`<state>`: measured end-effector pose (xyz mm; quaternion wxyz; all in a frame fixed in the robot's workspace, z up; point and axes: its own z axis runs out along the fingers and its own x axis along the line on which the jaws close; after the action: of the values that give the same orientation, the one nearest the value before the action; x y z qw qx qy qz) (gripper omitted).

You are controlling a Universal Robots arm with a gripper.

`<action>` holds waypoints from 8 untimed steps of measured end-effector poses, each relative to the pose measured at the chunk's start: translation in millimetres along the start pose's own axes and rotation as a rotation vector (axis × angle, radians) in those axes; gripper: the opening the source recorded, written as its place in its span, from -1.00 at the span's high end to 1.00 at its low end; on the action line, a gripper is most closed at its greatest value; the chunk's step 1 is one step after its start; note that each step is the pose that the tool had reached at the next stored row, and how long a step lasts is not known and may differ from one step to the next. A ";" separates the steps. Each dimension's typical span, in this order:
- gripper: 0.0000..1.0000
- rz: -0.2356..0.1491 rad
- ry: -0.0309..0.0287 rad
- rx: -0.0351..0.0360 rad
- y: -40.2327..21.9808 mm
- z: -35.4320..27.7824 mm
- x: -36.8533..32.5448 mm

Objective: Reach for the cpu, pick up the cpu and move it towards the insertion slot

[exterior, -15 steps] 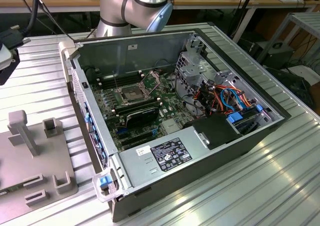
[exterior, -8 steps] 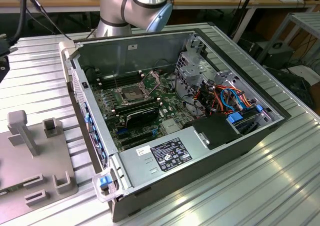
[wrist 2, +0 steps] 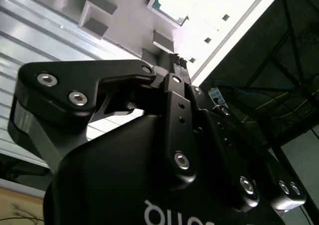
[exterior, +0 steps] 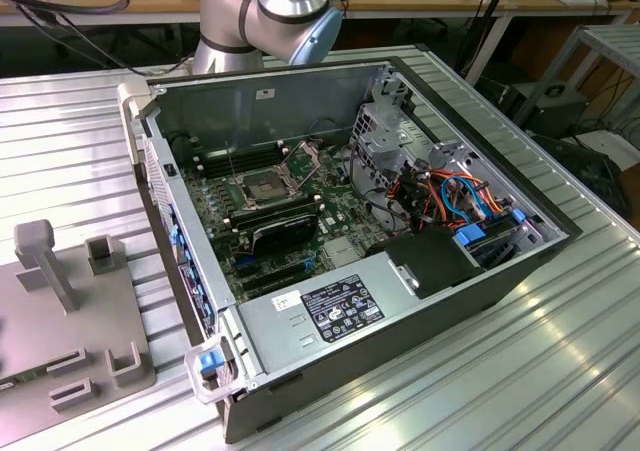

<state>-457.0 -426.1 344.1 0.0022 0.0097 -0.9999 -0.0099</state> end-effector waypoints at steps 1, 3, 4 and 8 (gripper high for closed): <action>0.79 0.000 0.0001 0.0000 -0.5 1.3 8.2; 0.79 0.000 -0.0001 -0.0002 -0.9 1.9 14.1; 0.79 0.000 -0.0001 -0.0002 -0.9 1.8 14.0; 0.79 0.000 0.0000 -0.0001 -0.9 1.8 14.1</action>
<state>-471.1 -427.3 342.4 0.0022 0.0096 -0.9999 -0.0099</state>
